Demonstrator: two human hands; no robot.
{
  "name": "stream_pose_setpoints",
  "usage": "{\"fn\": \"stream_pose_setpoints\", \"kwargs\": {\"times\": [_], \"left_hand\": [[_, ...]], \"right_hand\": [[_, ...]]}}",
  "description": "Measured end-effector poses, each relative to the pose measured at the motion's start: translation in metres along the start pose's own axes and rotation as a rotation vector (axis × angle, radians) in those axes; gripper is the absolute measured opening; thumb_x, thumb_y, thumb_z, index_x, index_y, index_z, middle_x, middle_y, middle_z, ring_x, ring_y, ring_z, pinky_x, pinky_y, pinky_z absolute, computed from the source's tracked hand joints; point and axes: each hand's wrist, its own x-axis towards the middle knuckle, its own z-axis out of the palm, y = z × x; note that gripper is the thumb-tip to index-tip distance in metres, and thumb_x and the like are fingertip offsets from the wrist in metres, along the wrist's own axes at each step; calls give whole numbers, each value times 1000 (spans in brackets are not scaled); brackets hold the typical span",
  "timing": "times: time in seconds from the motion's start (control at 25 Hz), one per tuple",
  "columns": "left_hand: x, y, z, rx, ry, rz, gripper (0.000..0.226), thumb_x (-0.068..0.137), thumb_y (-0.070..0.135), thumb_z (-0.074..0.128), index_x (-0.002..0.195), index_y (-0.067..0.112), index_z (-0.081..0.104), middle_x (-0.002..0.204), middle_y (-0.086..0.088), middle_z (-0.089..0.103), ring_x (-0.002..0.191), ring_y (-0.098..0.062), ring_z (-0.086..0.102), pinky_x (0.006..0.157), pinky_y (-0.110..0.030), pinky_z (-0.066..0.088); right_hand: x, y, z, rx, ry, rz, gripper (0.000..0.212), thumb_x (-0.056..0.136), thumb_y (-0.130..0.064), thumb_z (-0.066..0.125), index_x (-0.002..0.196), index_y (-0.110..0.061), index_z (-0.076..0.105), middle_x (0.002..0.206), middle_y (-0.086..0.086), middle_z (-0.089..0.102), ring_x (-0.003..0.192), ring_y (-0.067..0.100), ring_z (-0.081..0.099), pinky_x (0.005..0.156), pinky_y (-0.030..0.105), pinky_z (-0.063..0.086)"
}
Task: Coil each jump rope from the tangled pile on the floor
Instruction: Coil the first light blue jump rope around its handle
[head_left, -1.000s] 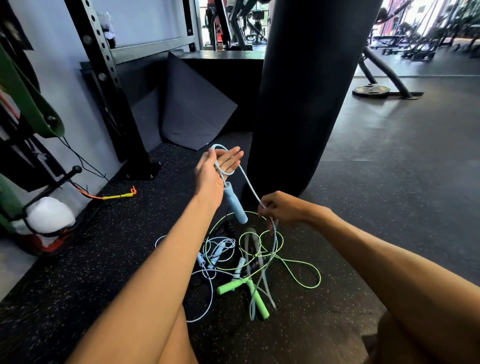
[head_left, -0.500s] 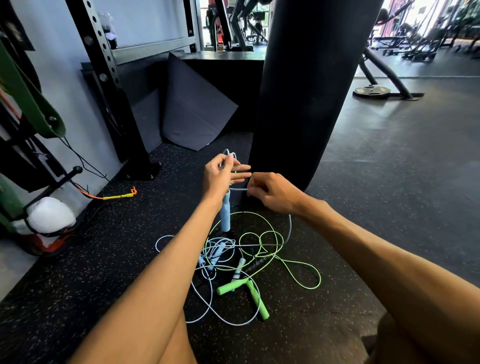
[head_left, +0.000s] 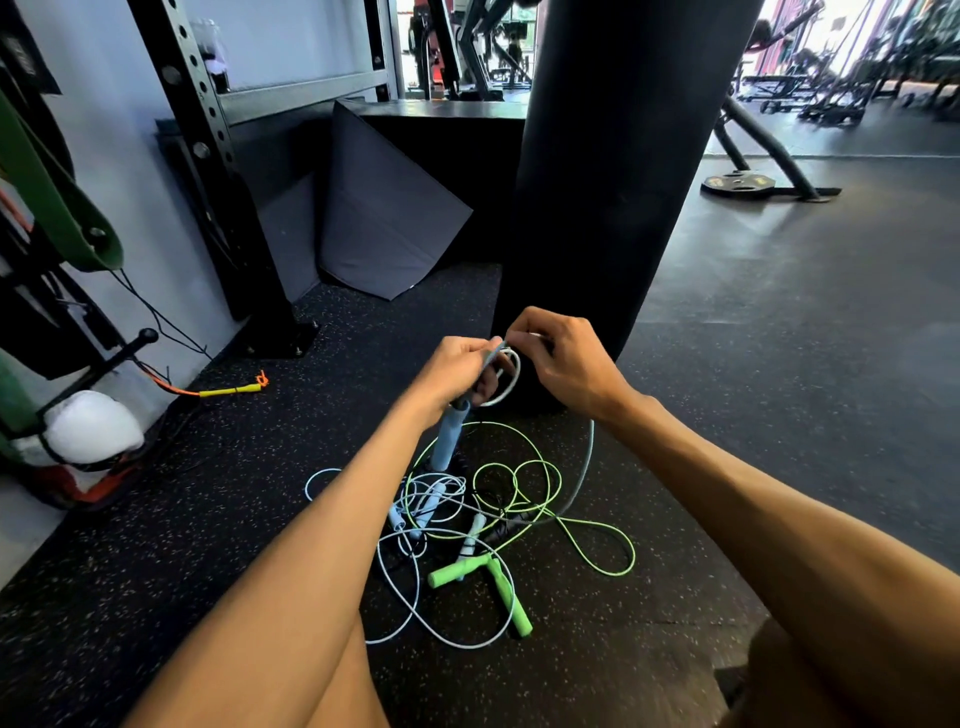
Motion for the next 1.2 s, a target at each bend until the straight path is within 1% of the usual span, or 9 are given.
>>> {"fn": "stream_pose_setpoints", "kwargs": {"times": [0.12,0.28,0.36,0.52,0.68,0.8,0.92,1.04,1.2], "left_hand": [[1,2,2,-195,-159,-77,44,105,29,39,74,5,57,39,5,27,33,-5,20,38,-18,17],[1,4,-4,-428,-390,-131,52,103,39,37,59,15,47,44,7,20,39,-7,13,44,-24,12],[1,5,-4,-534,-409,-138,49,102,36,39,58,17,46,46,7,18,42,-8,10,47,-25,11],[2,9,-5,-838,-265,-88,35,103,29,35,76,13,50,49,7,22,42,-8,15,47,-22,21],[10,11,-11,-1026,62,-23,34,107,24,29,84,10,51,55,2,42,45,-10,36,55,-24,33],[17,6,-17,-955,360,13,34,108,19,29,84,7,50,58,-6,61,47,-18,59,55,-30,51],[21,-1,-20,-767,504,101,25,107,16,27,92,4,43,59,-11,67,51,-24,68,55,-33,58],[20,-7,-19,-509,508,171,23,106,17,28,92,7,43,70,-19,68,59,-29,71,60,-34,59],[23,-14,-12,-61,431,227,22,105,18,32,88,12,44,69,-18,70,60,-32,71,60,-36,58]], "right_hand": [[0,6,-4,39,92,114,17,92,-32,65,86,-16,62,74,-3,63,64,13,58,61,37,51],[-4,20,-7,68,162,276,25,89,-36,69,84,-14,60,67,-3,57,57,6,46,53,24,40],[-6,30,-3,113,122,365,19,93,-32,66,85,-15,59,62,-2,53,52,6,45,50,23,41],[-18,42,7,348,-157,592,9,101,-17,52,98,-10,47,64,12,61,48,21,59,52,40,56],[-36,40,4,386,-529,756,18,103,-15,49,112,0,44,76,20,68,62,27,70,62,40,60],[-39,37,2,434,-748,787,17,102,-14,50,108,2,50,78,21,69,69,28,72,68,40,62],[-36,35,4,432,-776,766,16,102,-14,51,101,2,54,75,16,67,69,26,69,68,38,61],[-31,33,3,400,-724,689,12,100,-18,54,94,-7,55,70,8,61,64,22,61,58,33,52],[-24,22,0,378,-688,559,15,101,-21,53,94,-9,59,69,3,53,58,12,50,51,24,38]]}}
